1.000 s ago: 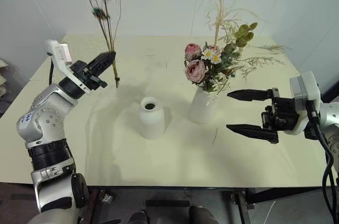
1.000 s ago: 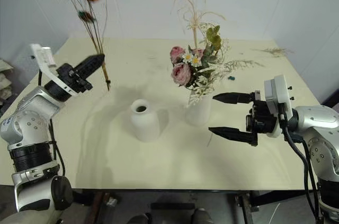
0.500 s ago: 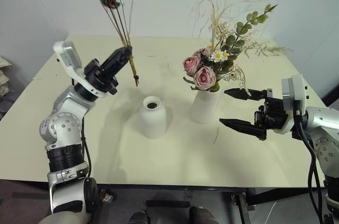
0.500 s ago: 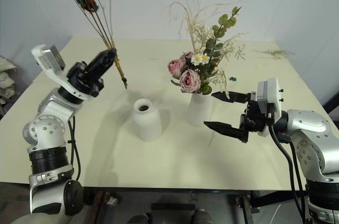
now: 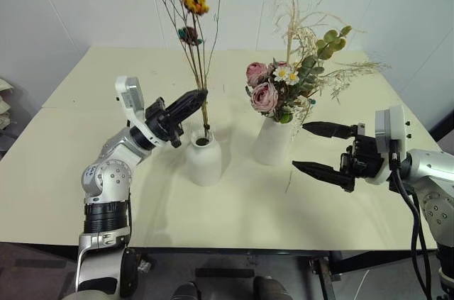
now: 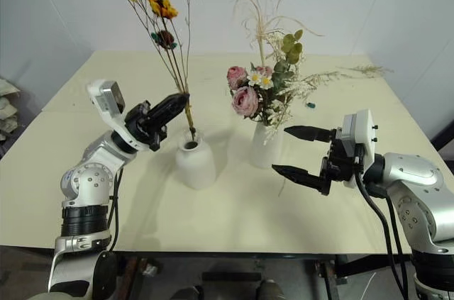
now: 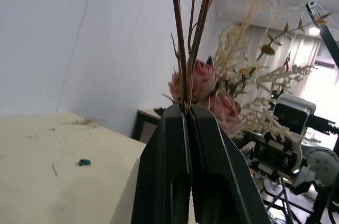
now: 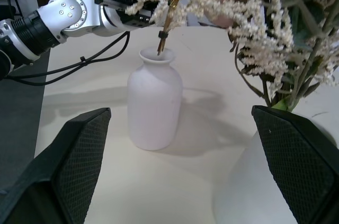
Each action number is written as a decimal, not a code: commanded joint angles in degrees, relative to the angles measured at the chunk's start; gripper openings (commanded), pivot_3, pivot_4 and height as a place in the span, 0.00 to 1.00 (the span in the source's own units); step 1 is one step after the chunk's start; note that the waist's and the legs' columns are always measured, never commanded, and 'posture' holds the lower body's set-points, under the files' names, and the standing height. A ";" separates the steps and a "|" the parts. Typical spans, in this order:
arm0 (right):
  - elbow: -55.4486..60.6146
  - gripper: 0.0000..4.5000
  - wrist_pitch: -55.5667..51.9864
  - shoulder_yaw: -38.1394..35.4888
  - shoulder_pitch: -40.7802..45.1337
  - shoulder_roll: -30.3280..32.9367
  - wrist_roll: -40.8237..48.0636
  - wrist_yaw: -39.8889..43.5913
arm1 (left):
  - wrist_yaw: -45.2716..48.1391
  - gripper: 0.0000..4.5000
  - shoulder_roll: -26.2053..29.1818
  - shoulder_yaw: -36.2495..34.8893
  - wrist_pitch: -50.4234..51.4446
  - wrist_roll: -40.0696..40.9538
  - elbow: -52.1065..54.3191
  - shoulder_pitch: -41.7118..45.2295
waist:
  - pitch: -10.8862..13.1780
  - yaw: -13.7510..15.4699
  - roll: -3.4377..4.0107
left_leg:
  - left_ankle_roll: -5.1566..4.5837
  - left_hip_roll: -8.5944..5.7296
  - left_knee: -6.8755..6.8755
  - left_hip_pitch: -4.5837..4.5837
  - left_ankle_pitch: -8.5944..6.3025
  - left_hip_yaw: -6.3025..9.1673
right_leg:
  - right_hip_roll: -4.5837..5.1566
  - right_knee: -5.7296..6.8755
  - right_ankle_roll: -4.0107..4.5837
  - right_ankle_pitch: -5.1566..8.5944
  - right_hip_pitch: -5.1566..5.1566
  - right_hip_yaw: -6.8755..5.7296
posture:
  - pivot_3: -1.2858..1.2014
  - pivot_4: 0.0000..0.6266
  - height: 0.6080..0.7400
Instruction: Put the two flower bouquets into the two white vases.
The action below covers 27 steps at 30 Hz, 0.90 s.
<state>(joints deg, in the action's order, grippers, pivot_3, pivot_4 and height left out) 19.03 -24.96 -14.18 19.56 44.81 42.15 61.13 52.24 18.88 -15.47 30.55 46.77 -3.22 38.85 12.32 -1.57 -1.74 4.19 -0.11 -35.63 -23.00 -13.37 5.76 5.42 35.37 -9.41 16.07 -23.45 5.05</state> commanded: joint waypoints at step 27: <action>3.92 1.00 1.71 -3.25 -2.37 -0.71 1.22 -4.46 | 3.55 0.78 4.81 -0.16 -4.75 -2.13 1.43 -4.44 | 0.00 0.01 0.00 | -0.05 0.01 0.04 -0.04 -0.03 0.00 | 0.00 -0.14 0.00 -0.01 0.00 0.00 | 0.52 0.24 1.00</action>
<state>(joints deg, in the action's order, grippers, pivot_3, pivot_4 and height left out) 21.24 -24.72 -15.99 17.32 44.31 42.73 56.93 55.20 22.26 -14.22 25.42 42.95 -5.04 34.86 12.32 -1.56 -1.74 4.15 -0.10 -35.59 -23.04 -13.39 5.76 5.42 35.23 -9.40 16.06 -23.45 5.04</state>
